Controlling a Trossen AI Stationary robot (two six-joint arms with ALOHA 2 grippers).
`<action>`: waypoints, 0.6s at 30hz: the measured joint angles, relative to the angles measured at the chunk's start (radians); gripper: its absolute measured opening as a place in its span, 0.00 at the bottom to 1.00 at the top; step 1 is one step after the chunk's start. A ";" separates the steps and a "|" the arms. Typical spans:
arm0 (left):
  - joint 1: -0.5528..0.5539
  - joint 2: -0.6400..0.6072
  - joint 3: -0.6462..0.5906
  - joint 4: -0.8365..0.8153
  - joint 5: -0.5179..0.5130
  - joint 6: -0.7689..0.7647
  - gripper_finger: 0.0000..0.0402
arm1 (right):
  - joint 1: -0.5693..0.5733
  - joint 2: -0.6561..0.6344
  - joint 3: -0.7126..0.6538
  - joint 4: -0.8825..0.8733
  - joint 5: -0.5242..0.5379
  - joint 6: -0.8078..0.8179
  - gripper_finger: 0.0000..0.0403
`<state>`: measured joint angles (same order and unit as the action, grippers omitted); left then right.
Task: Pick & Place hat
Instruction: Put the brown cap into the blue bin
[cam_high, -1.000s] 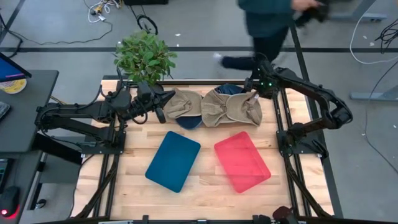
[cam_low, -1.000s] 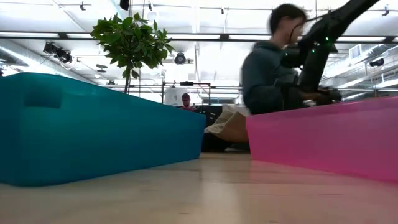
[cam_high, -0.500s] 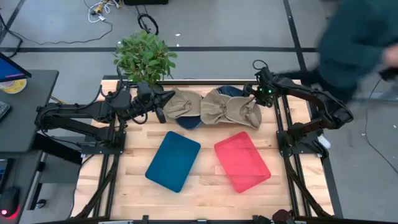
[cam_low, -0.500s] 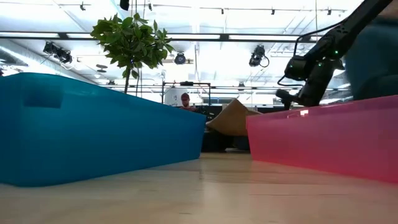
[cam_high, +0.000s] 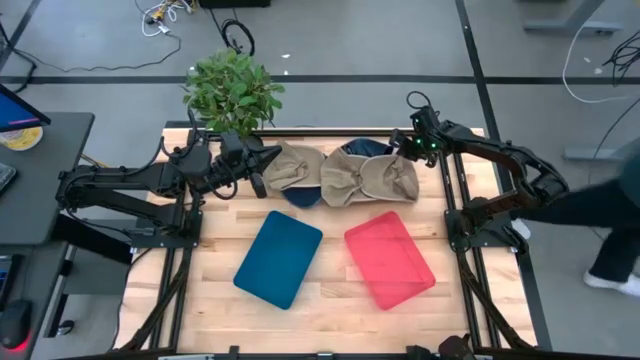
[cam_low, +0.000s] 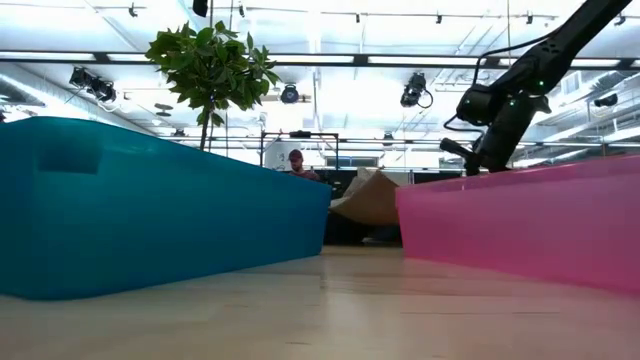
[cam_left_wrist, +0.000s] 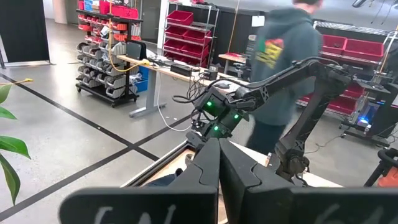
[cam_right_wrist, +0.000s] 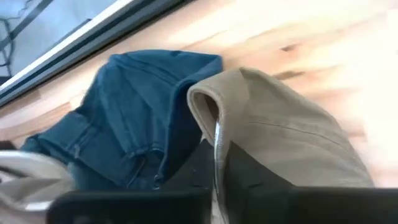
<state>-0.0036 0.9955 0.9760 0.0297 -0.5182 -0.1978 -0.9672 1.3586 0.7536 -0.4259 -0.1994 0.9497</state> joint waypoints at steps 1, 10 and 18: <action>0.000 0.000 0.000 -0.002 0.000 0.000 0.01 | 0.000 -0.006 0.000 0.006 -0.003 0.005 0.04; 0.000 0.000 0.000 -0.004 0.000 0.002 0.01 | 0.000 -0.149 0.000 0.021 -0.005 -0.004 0.02; 0.000 0.000 0.000 -0.004 -0.001 0.047 0.01 | 0.000 -0.342 0.000 0.072 -0.080 0.001 0.01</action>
<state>-0.0032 0.9955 0.9760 0.0254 -0.5188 -0.1509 -0.9668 1.0168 0.7536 -0.3534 -0.2795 0.9508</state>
